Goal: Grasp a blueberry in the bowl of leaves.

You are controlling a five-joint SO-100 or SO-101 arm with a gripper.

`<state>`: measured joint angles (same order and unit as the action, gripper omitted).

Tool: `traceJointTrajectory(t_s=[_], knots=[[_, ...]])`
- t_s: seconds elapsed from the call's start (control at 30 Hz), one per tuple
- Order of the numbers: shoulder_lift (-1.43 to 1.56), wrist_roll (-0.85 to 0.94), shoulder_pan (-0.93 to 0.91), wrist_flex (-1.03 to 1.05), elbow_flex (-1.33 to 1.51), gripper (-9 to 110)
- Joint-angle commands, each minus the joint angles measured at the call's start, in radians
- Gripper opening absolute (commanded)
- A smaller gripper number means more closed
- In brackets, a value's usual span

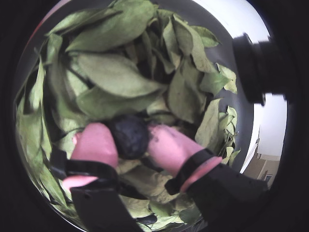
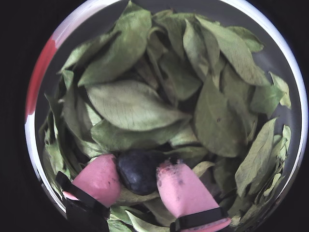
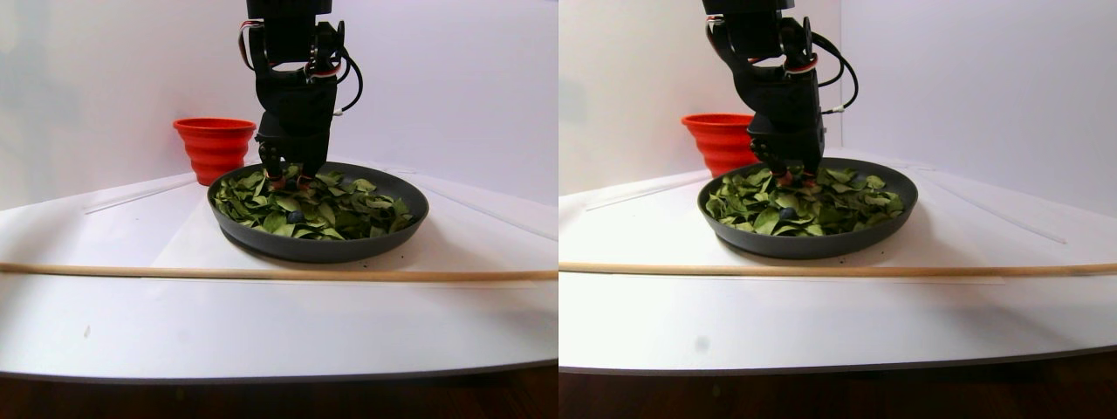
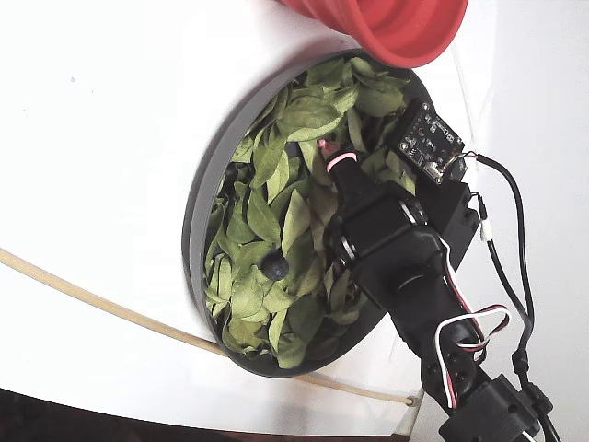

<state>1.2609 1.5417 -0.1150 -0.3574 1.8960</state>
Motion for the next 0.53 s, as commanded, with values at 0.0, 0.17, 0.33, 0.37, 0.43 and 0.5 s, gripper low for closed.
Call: traceJointTrajectory(t_s=[0.0, 0.17, 0.33, 0.37, 0.43, 0.5], knots=[[0.155, 0.008, 0.0, 0.0, -0.005, 12], [0.183, 0.008, 0.003, 0.012, 0.005, 12], [0.21, 0.003, 0.008, 0.031, 0.014, 12], [0.215, 0.003, 0.008, 0.032, 0.015, 12], [0.222, 0.003, 0.011, 0.034, 0.023, 12], [0.232, 0.003, 0.014, 0.037, 0.026, 12]])
